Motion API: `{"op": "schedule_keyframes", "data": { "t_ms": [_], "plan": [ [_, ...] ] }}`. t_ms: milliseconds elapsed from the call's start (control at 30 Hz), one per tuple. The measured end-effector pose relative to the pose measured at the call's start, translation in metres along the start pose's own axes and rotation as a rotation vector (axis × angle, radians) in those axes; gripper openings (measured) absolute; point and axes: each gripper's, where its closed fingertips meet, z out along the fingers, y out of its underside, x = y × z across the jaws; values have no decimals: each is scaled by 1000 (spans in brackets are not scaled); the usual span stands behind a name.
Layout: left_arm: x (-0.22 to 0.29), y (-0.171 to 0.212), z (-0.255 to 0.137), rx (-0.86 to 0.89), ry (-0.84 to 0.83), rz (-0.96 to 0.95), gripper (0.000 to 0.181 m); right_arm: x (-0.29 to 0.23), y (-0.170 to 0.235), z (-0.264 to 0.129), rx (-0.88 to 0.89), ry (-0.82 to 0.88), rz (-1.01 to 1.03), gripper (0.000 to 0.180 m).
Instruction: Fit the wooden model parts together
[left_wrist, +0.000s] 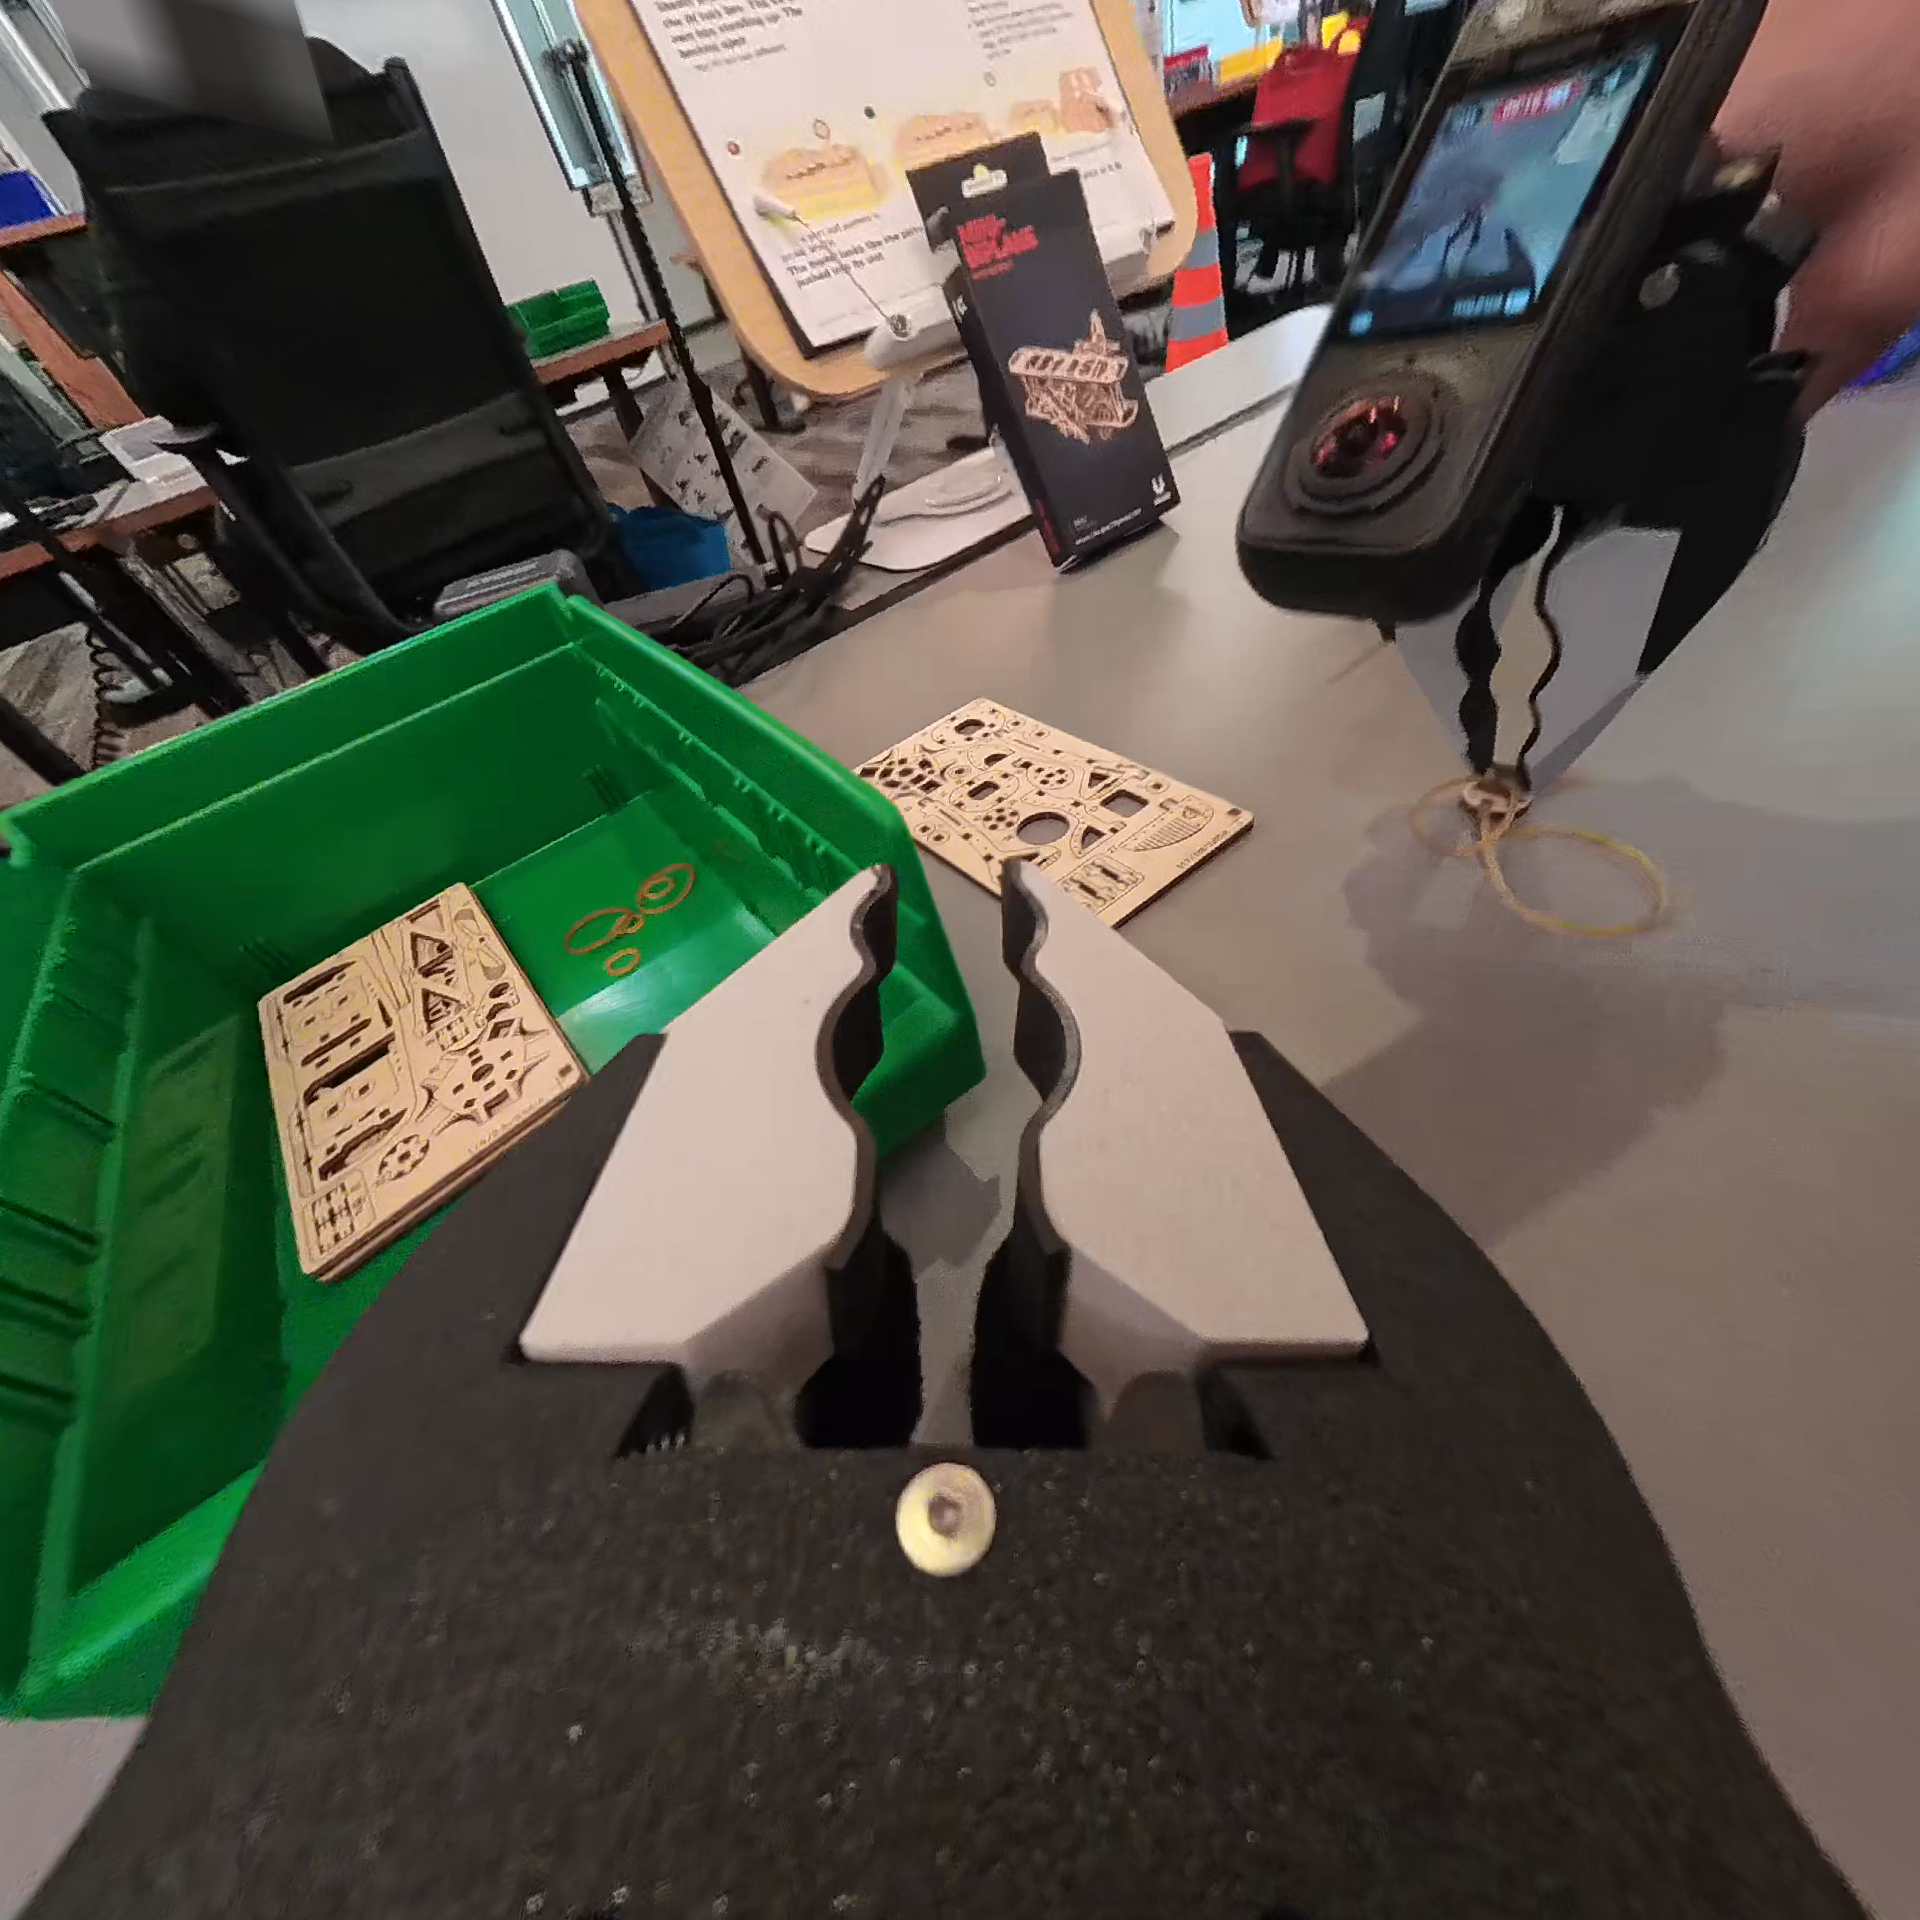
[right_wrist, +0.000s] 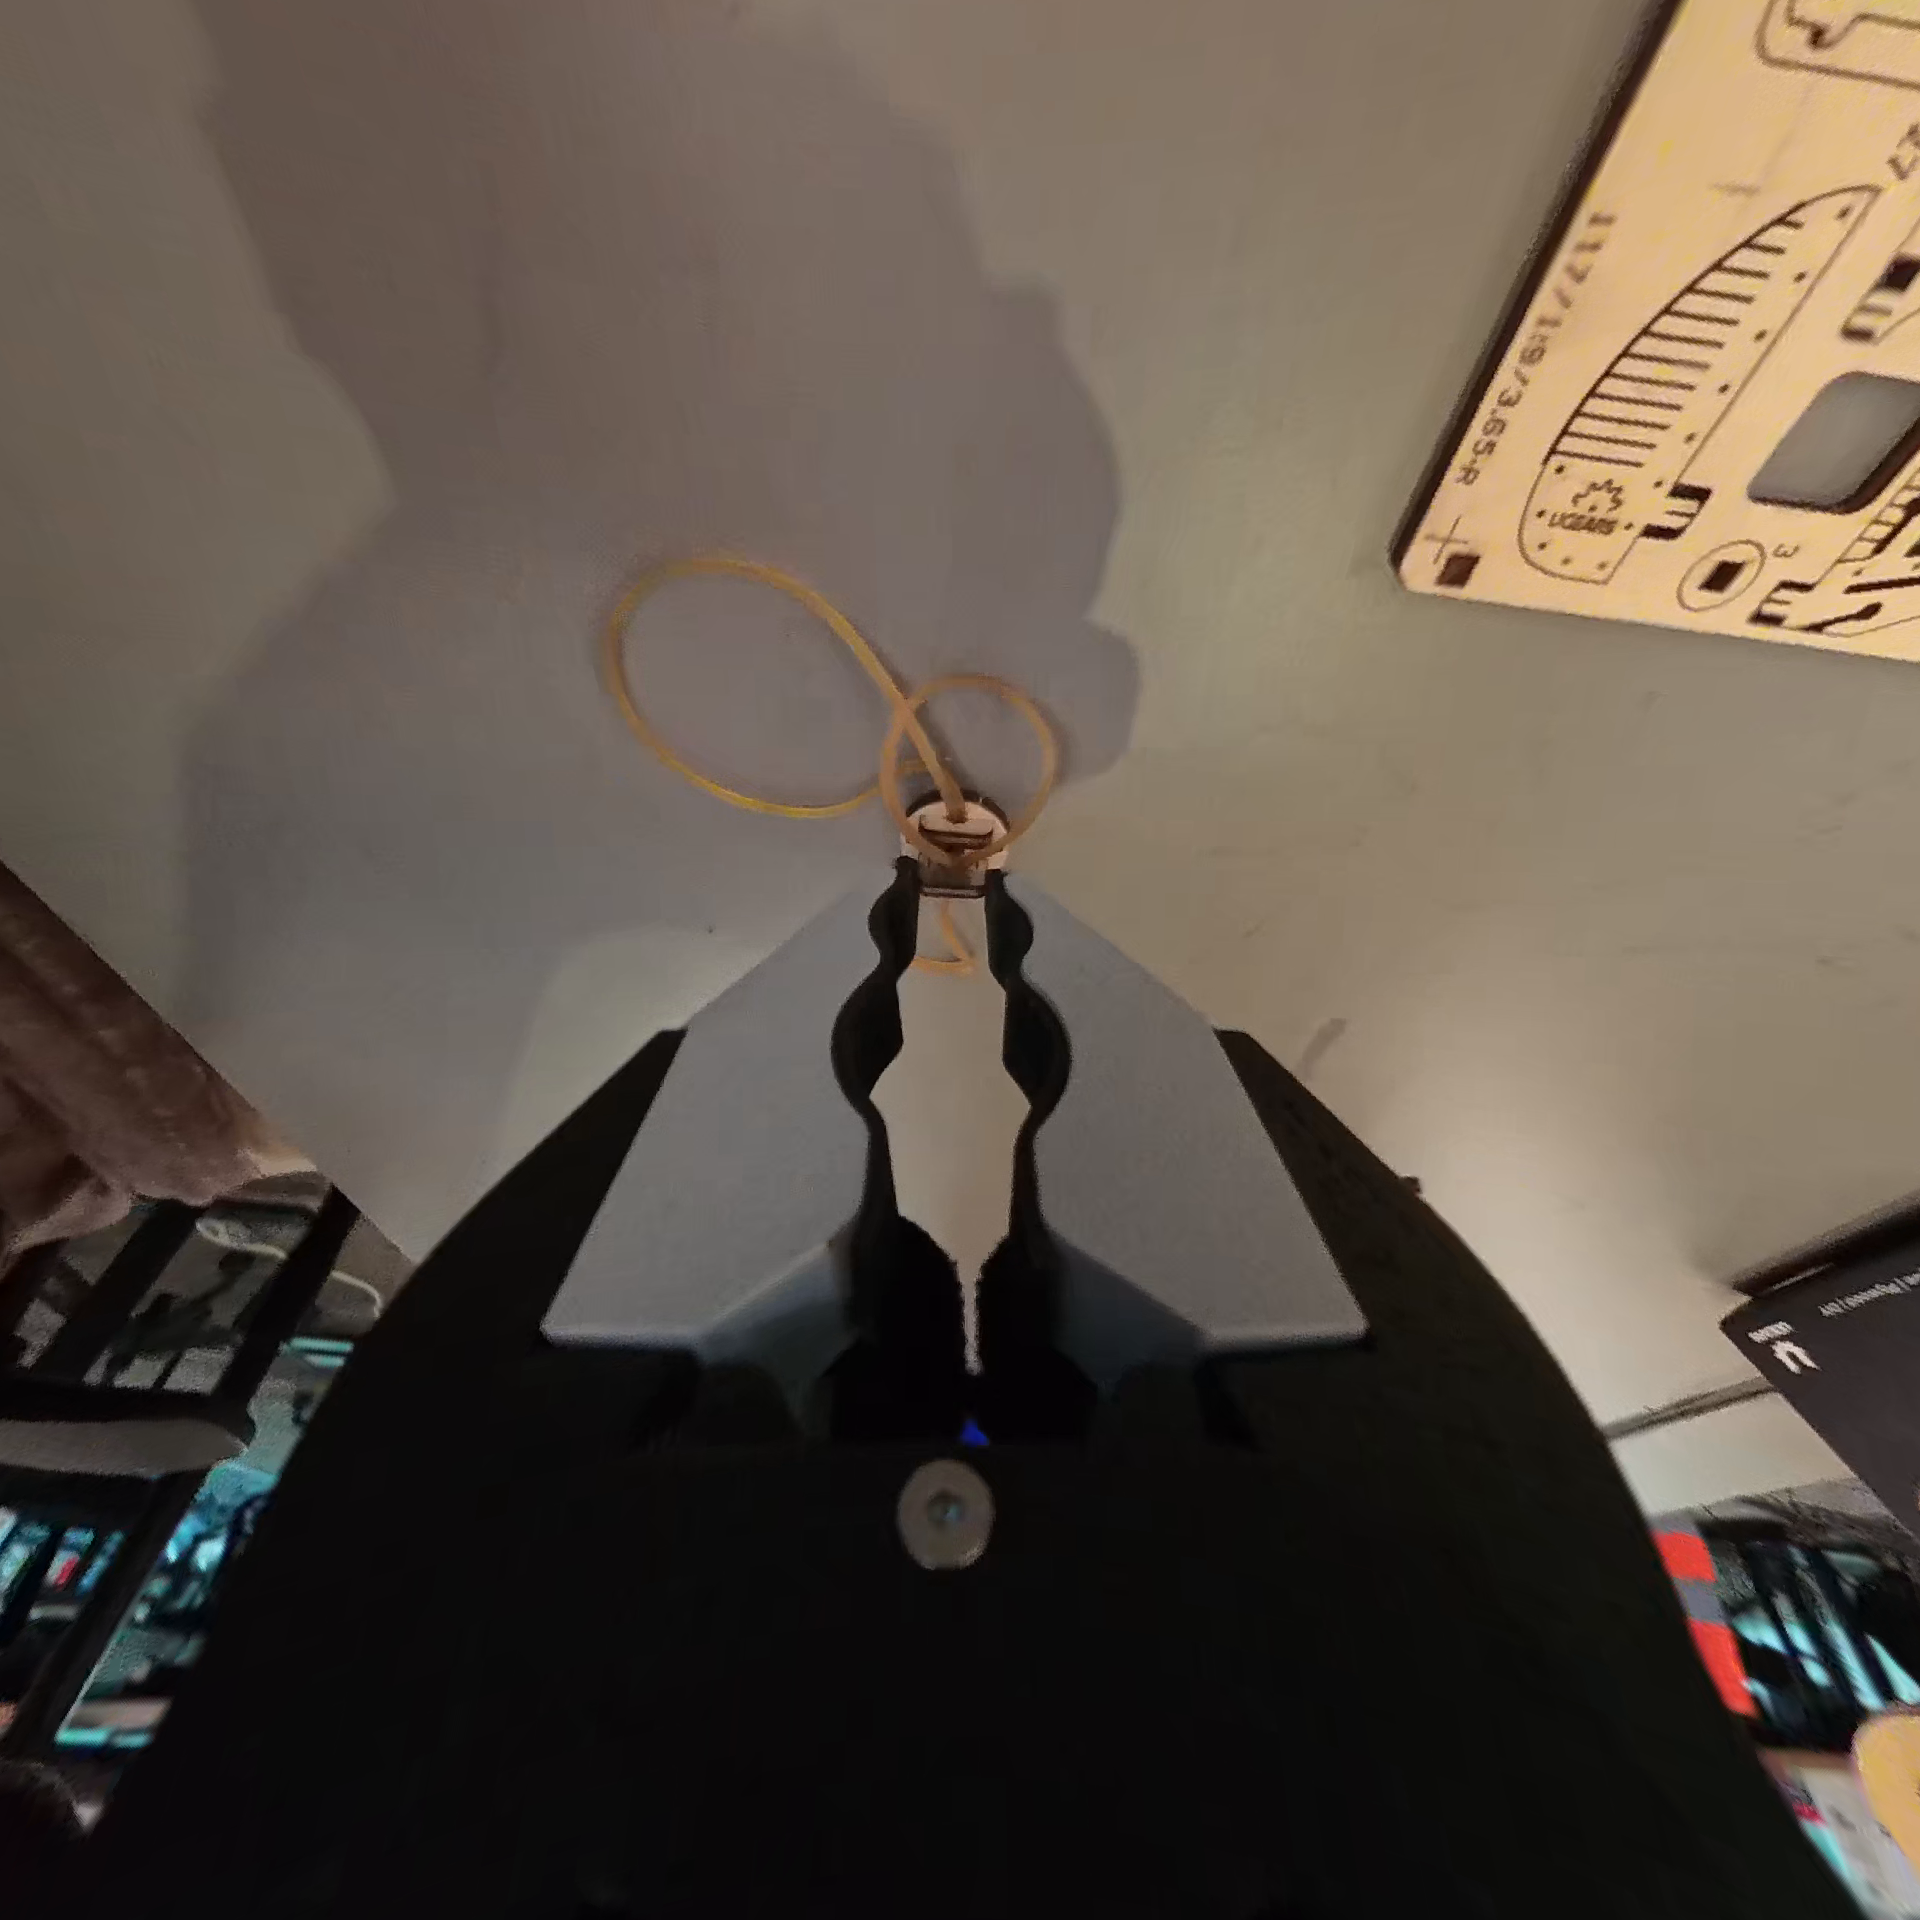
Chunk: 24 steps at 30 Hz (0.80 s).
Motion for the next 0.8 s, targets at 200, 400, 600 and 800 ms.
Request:
{"op": "schedule_keyframes", "data": {
  "t_ms": [200,400,600,800],
  "plan": [
    [-3,-7,-8,64,11,-56,18,0,0,0,-134,15,-49,12],
    [-5,-3,-9,50,-24,-22,16,0,-4,0,-191,27,-40,12],
    [-4,0,-11,43,-38,-4,13,0,-4,1,-75,51,-32,11],
    [-6,4,-10,19,-65,29,12,0,-4,0,192,83,-103,12]
  ]
}}
